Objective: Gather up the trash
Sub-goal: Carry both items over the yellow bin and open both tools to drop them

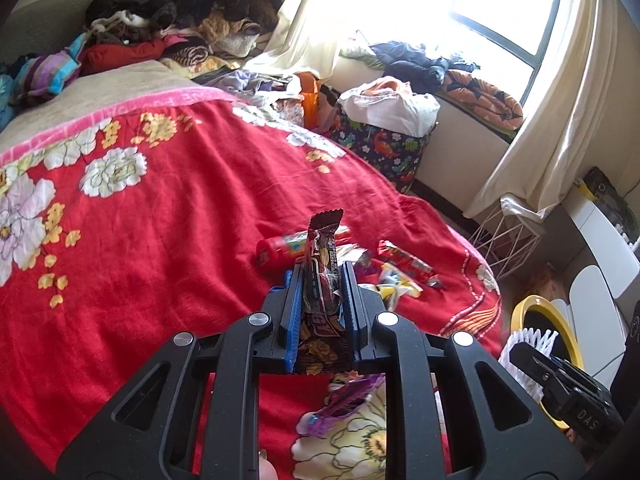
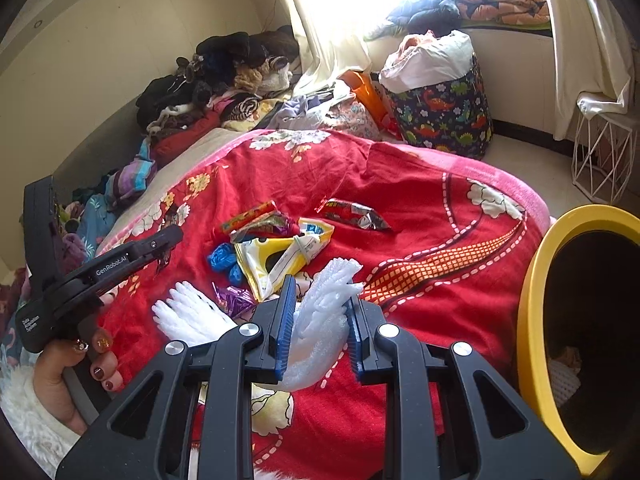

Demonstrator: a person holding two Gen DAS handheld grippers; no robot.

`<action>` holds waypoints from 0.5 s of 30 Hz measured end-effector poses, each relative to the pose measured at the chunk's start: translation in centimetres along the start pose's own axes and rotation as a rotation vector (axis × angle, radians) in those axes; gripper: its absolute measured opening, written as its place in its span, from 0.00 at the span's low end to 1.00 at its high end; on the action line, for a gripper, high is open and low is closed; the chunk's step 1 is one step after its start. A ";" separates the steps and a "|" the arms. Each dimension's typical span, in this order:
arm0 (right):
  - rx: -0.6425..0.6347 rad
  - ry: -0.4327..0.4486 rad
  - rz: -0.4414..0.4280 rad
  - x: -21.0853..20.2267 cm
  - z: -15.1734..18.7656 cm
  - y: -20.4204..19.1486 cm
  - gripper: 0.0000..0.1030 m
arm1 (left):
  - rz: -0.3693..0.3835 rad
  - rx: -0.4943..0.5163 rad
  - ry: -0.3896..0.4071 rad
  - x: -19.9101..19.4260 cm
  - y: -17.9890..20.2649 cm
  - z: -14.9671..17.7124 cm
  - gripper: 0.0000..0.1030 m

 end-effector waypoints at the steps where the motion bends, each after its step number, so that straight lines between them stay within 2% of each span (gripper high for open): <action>1: -0.002 0.005 0.003 -0.2 -0.1 0.0 0.22 | 0.005 0.004 0.006 -0.2 0.3 -0.1 0.13; 15: -0.007 0.071 0.034 -3.1 -0.7 0.7 0.22 | 0.066 0.043 0.027 -1.8 3.2 -0.1 0.13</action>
Point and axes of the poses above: each gripper's, at about its wrist camera, not at the fingertips, and x roughly the way its jaws point, y to its right, z to its underside, the point moved 1 cm from there along x, roughly the way its jaws point, and after that the axes turned 14 degrees about -z, right-handed, at the moved point
